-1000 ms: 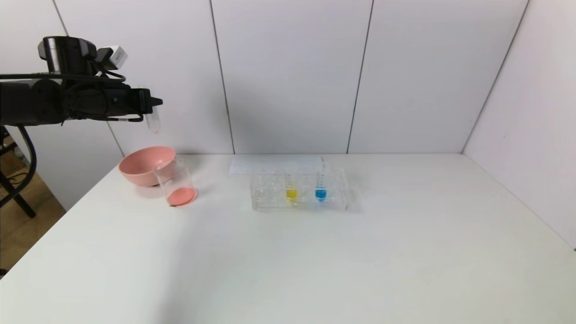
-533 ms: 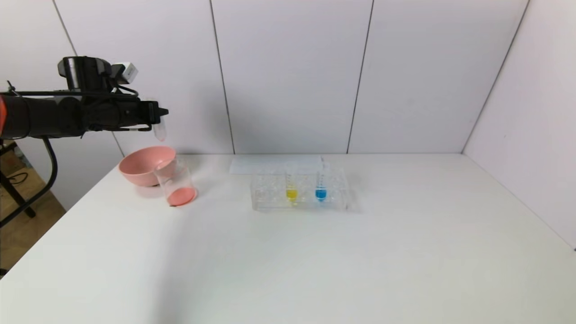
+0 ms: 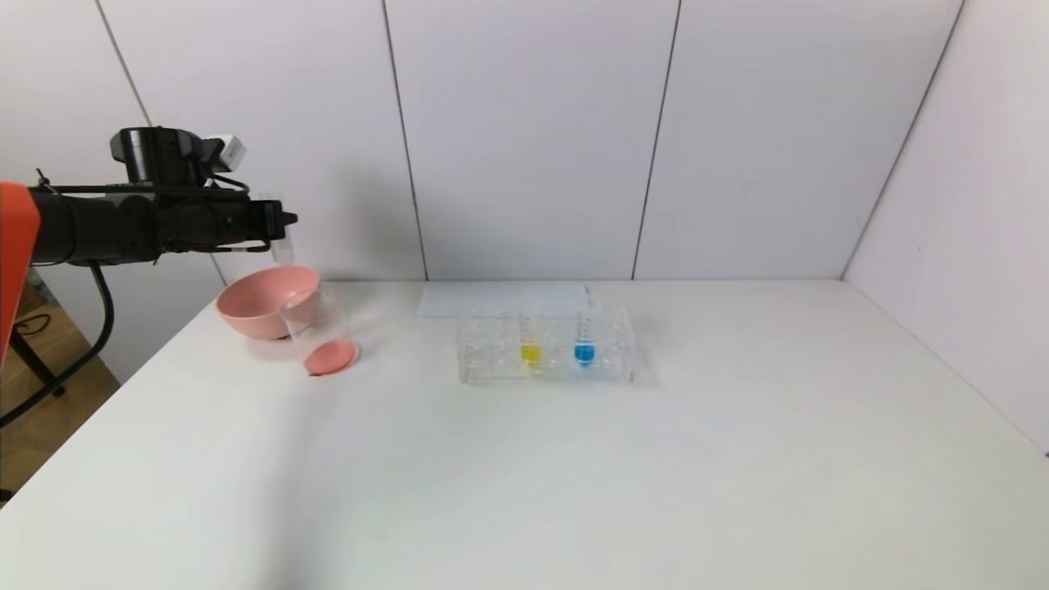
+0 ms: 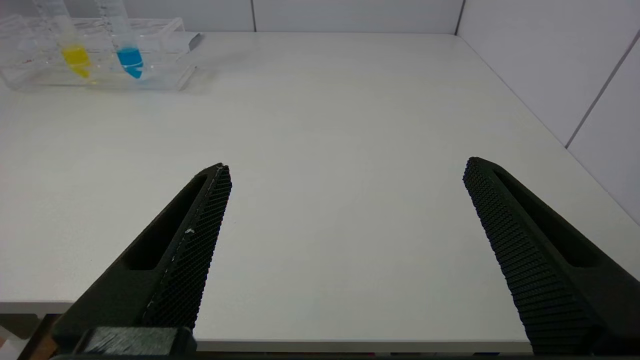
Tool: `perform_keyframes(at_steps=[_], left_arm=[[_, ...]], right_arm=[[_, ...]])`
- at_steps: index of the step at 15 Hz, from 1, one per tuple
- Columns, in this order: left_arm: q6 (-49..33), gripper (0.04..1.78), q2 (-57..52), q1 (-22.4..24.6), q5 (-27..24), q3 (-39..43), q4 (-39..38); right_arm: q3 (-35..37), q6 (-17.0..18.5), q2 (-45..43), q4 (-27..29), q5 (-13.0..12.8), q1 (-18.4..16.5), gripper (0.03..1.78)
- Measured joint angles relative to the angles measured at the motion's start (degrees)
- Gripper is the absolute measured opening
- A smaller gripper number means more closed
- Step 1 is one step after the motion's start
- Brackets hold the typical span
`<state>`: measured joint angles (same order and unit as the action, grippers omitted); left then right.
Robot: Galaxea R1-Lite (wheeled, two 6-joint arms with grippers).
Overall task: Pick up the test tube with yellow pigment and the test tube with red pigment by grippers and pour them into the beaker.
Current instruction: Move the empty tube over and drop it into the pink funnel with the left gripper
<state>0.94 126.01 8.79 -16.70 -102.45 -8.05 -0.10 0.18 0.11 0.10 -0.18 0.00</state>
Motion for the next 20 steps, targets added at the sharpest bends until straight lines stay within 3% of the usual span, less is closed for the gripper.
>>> perform_keyframes(at_steps=[20], left_arm=[[2.9,0.45,8.5,4.0,-0.6,-7.4,3.1]], right_arm=[[0.0,0.0,0.0,0.0,0.0,0.0,1.7]])
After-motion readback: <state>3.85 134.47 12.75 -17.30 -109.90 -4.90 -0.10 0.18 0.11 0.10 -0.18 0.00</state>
